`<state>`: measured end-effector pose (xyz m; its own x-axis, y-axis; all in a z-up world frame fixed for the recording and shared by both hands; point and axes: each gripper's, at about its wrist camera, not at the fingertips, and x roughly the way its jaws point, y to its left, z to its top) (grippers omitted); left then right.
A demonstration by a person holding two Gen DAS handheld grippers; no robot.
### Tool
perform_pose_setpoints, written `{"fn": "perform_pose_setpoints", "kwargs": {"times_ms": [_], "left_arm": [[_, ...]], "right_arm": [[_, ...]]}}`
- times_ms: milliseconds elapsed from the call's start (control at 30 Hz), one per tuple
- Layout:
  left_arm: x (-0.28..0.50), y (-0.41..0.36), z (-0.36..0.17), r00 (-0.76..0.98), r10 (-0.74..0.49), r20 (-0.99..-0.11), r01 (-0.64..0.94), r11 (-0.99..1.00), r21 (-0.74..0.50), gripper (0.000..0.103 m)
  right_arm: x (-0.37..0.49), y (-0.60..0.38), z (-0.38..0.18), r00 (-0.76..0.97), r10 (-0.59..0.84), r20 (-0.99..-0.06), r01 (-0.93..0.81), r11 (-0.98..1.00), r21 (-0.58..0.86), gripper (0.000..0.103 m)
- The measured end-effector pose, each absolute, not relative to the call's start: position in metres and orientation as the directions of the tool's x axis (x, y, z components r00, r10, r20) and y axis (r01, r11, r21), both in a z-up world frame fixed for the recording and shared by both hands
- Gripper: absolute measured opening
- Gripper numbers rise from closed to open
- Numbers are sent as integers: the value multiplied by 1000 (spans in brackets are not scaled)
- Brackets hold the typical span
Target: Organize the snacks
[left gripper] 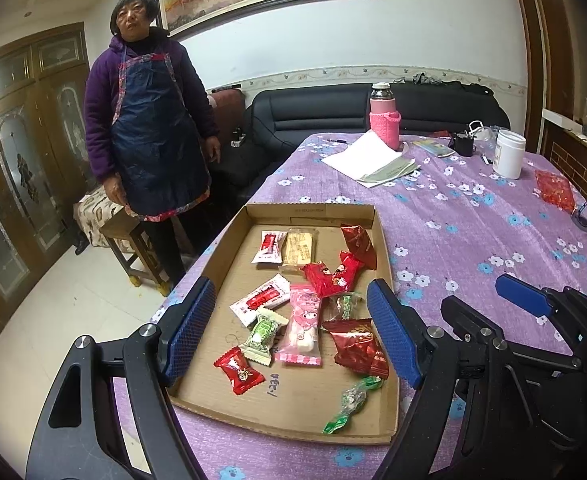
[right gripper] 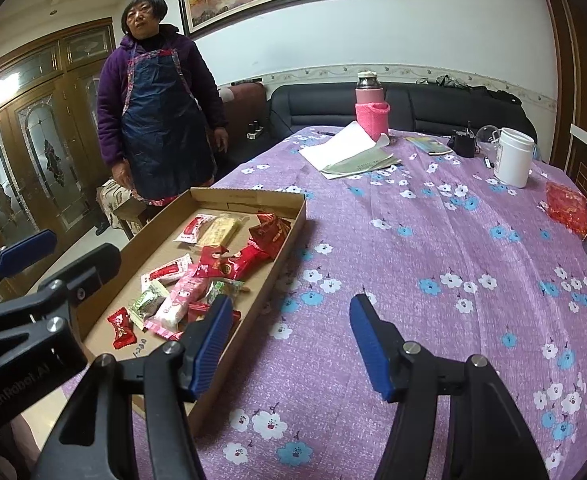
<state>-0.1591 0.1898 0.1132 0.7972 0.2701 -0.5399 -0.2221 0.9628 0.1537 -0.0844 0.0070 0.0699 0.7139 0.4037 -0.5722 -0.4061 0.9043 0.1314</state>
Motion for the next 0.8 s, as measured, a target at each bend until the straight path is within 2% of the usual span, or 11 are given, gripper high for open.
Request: {"fn": "perform_pose_setpoints", "kwargs": {"times_ms": [500, 700, 800], "left_arm": [[-158, 197, 108, 804, 261, -535, -229, 965, 127, 79], [-170, 194, 117, 833, 294, -469, -266, 956, 127, 79], [-182, 187, 125, 853, 349, -389, -314, 937, 154, 79]], "right_arm": [[-86, 12, 63, 709, 390, -587, -404, 907, 115, 65], [-89, 13, 62, 708, 394, -586, -411, 905, 111, 65], [-91, 14, 62, 709, 398, -582, -417, 902, 110, 65]]}}
